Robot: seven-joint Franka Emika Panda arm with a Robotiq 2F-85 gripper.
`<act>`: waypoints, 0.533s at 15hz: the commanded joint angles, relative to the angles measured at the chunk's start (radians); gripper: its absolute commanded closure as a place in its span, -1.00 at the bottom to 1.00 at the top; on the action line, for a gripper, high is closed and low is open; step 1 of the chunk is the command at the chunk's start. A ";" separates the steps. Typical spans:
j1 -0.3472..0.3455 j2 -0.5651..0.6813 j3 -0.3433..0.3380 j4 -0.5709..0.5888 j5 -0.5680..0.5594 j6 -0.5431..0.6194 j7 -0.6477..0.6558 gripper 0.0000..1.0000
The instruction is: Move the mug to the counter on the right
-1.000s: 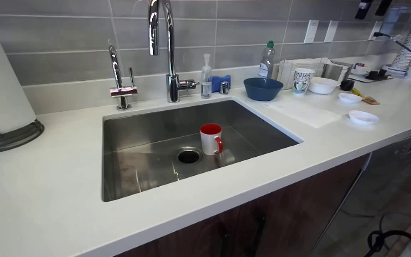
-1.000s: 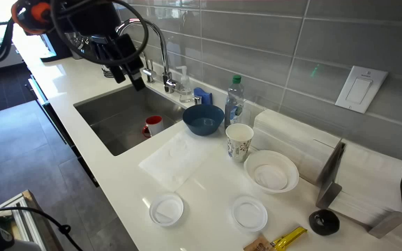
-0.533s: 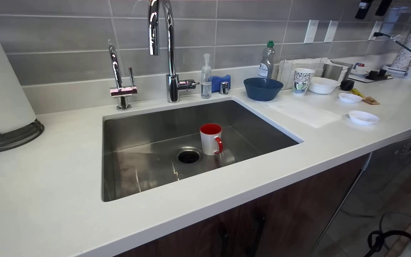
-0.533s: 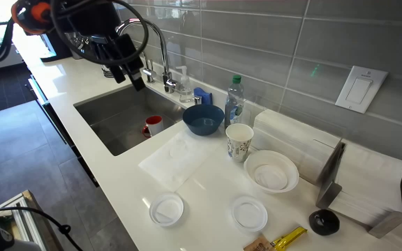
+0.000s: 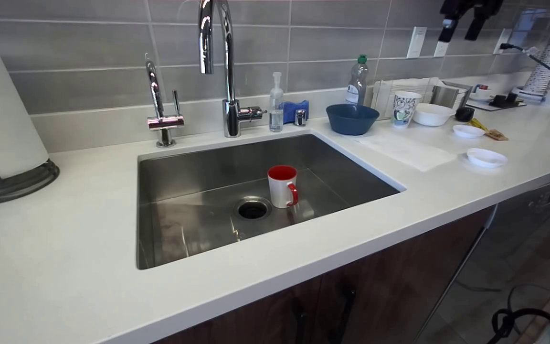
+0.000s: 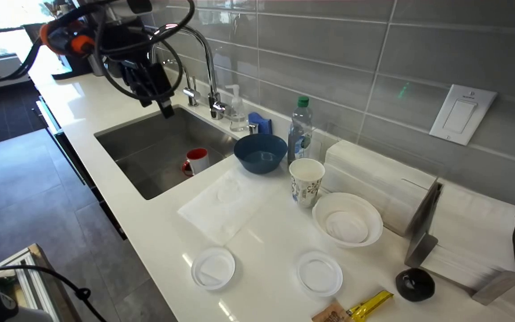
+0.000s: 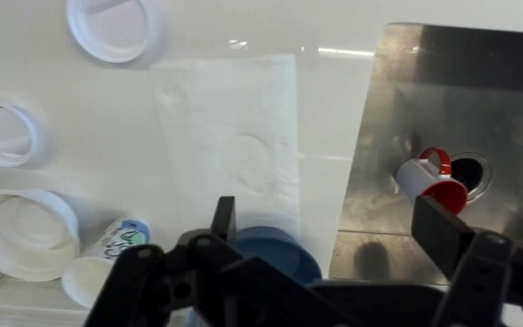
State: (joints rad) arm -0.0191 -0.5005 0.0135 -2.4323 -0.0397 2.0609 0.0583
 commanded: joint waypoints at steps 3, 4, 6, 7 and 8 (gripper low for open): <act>0.078 0.261 0.114 0.099 0.138 0.057 0.232 -1.00; 0.084 0.307 0.134 0.121 0.139 0.072 0.279 -1.00; 0.104 0.387 0.168 0.160 0.133 0.099 0.353 -1.00; 0.112 0.427 0.192 0.174 0.080 0.132 0.394 -1.00; 0.125 0.475 0.207 0.195 0.050 0.157 0.418 -1.00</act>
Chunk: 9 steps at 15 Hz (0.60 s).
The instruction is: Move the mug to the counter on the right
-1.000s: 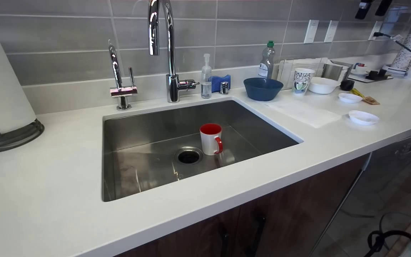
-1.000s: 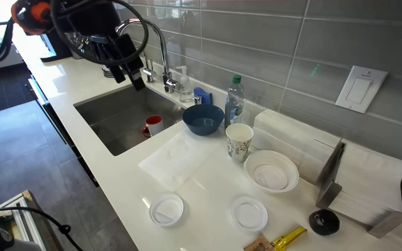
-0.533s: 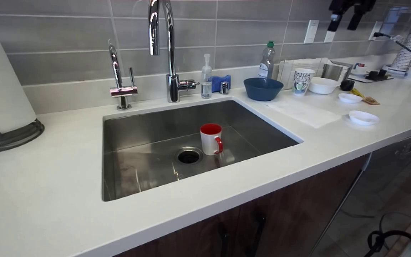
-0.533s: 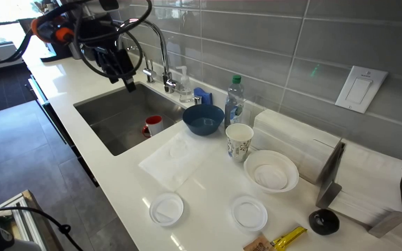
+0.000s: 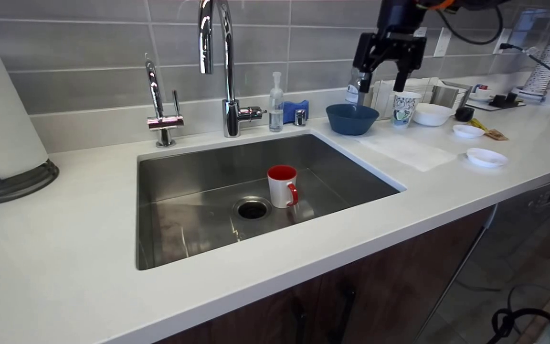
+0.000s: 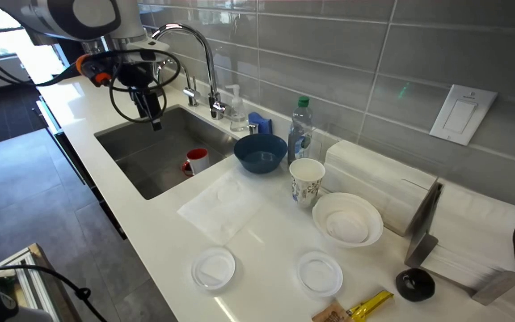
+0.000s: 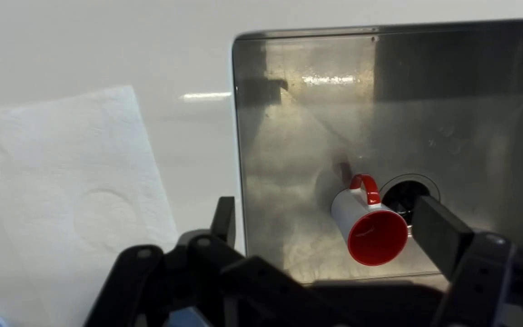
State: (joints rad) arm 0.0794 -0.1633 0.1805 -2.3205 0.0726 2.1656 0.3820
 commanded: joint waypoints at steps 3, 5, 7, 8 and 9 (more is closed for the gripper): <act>0.075 0.294 0.058 0.153 -0.144 0.127 0.148 -1.00; 0.117 0.395 0.040 0.201 -0.229 0.161 0.179 -1.00; 0.131 0.331 0.023 0.145 -0.178 0.146 0.136 -1.00; 0.144 0.375 0.017 0.169 -0.191 0.148 0.135 -1.00; 0.152 0.409 0.012 0.189 -0.197 0.149 0.133 -1.00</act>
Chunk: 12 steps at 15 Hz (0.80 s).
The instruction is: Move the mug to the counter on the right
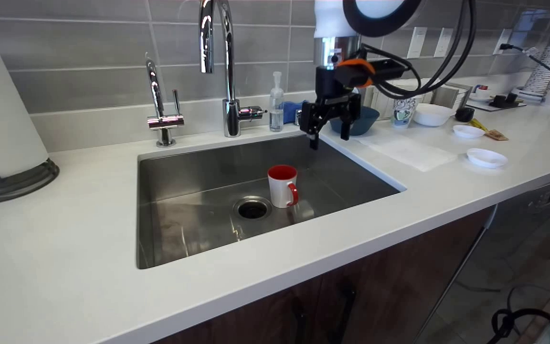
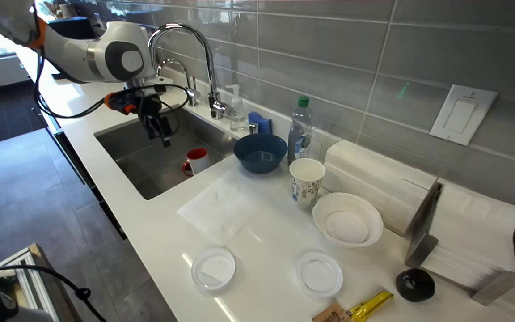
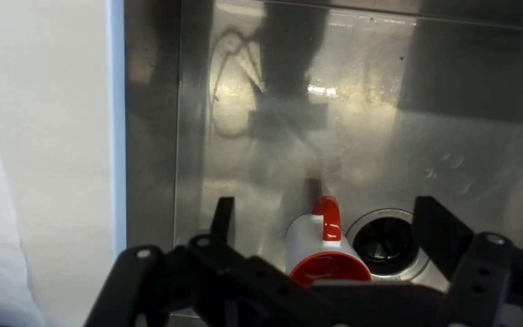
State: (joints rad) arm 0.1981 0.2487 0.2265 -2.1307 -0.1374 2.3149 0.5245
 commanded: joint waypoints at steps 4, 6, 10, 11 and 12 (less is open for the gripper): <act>0.037 0.025 -0.042 0.031 0.009 0.000 -0.010 -1.00; 0.037 0.025 -0.042 0.033 0.009 0.000 -0.010 -1.00; 0.037 0.025 -0.042 0.033 0.008 0.000 -0.010 -1.00; 0.032 0.044 -0.039 0.042 0.022 0.016 -0.040 -1.00; 0.030 0.067 -0.040 0.050 0.035 0.039 -0.055 -1.00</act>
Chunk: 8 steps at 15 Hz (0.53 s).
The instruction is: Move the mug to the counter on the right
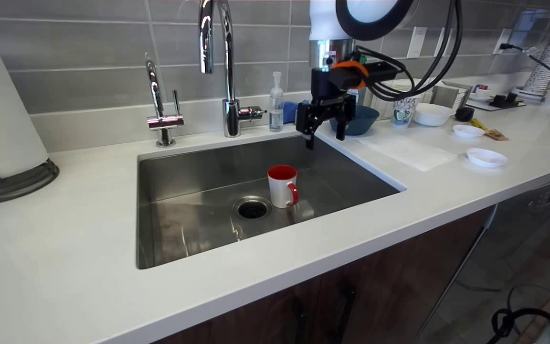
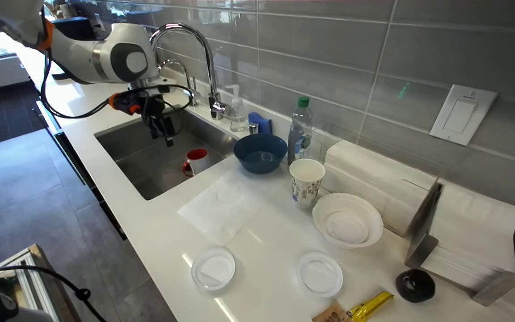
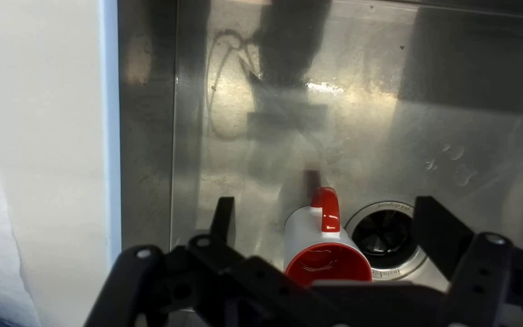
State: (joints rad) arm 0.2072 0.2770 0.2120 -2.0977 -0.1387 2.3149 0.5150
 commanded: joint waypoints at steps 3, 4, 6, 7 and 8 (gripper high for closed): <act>0.023 0.096 -0.023 0.018 0.069 0.108 -0.091 -1.00; 0.026 0.115 -0.025 0.020 0.077 0.128 -0.098 -1.00; 0.028 0.156 -0.024 0.025 0.105 0.179 -0.118 -1.00; 0.040 0.177 -0.035 0.029 0.100 0.210 -0.102 -1.00; 0.044 0.200 -0.039 0.036 0.107 0.228 -0.107 -1.00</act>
State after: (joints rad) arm 0.2192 0.4100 0.2008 -2.0955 -0.0677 2.4845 0.4295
